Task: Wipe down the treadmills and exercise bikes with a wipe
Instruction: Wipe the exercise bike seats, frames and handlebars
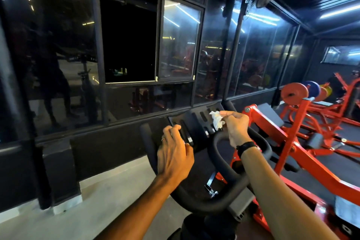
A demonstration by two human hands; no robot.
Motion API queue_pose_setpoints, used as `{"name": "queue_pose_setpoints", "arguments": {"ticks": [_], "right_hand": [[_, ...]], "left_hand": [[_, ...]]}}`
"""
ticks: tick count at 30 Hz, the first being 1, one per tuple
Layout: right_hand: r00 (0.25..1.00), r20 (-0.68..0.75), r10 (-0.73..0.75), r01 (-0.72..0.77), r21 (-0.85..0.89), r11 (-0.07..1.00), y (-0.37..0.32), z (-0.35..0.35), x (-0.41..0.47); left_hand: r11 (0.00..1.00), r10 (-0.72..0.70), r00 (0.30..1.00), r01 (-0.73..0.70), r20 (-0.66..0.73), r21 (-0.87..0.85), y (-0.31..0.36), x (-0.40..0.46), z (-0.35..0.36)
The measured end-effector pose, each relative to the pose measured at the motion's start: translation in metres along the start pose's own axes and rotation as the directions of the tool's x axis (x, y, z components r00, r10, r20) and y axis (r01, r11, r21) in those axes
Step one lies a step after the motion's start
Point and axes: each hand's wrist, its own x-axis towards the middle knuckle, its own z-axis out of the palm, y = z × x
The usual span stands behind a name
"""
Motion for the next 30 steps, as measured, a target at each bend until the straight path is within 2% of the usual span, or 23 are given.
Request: {"name": "queue_pose_setpoints", "arguments": {"ticks": [4,6,7,9,11,13,16,19,21,24,28,30], "right_hand": [[0.999,-0.051,-0.012,0.014,0.036,0.999,0.004,-0.025,0.034],[0.995,-0.070,-0.065,0.061,-0.056,0.997,0.008,-0.034,0.052],[0.993,-0.051,-0.106,0.096,-0.163,0.982,0.008,-0.041,0.063],[0.987,0.083,-0.137,0.158,-0.351,0.923,0.013,-0.052,0.080],[0.951,0.277,-0.138,0.256,-0.454,0.854,0.022,-0.057,0.092],[0.910,0.380,-0.166,0.358,-0.516,0.778,0.029,-0.057,0.102],[0.858,0.490,-0.151,0.423,-0.509,0.749,0.041,-0.047,0.113],[0.692,0.722,-0.009,0.563,-0.532,0.633,0.060,-0.040,0.121],[0.634,0.772,0.036,0.600,-0.521,0.608,0.061,-0.039,0.124],[0.598,0.801,0.029,0.639,-0.498,0.586,0.065,-0.037,0.134],[0.543,0.834,0.095,0.742,-0.530,0.410,0.063,-0.031,0.142],[0.551,0.835,-0.003,0.760,-0.499,0.416,0.057,-0.025,0.144]], "left_hand": [[0.999,0.032,0.996,-0.030,-0.086,0.032,0.016,0.010,0.009],[0.996,0.070,0.990,-0.063,-0.118,0.068,0.020,0.021,0.013],[0.994,0.080,0.988,-0.069,-0.129,0.087,0.025,0.027,0.020],[0.989,0.094,0.987,-0.078,-0.128,0.125,0.033,0.041,0.034],[0.981,0.105,0.988,-0.084,-0.116,0.172,0.036,0.054,0.049],[0.975,0.099,0.990,-0.076,-0.100,0.209,0.040,0.066,0.065],[0.959,0.109,0.990,-0.082,-0.085,0.272,0.045,0.079,0.082],[0.931,0.143,0.988,-0.112,-0.065,0.346,0.046,0.090,0.093],[0.907,0.169,0.985,-0.144,-0.028,0.396,0.043,0.098,0.098],[0.895,0.171,0.984,-0.172,0.040,0.412,0.040,0.108,0.112],[0.904,0.141,0.990,-0.138,0.023,0.405,0.037,0.111,0.116],[0.905,0.153,0.988,-0.141,0.002,0.402,0.036,0.110,0.115]]}}
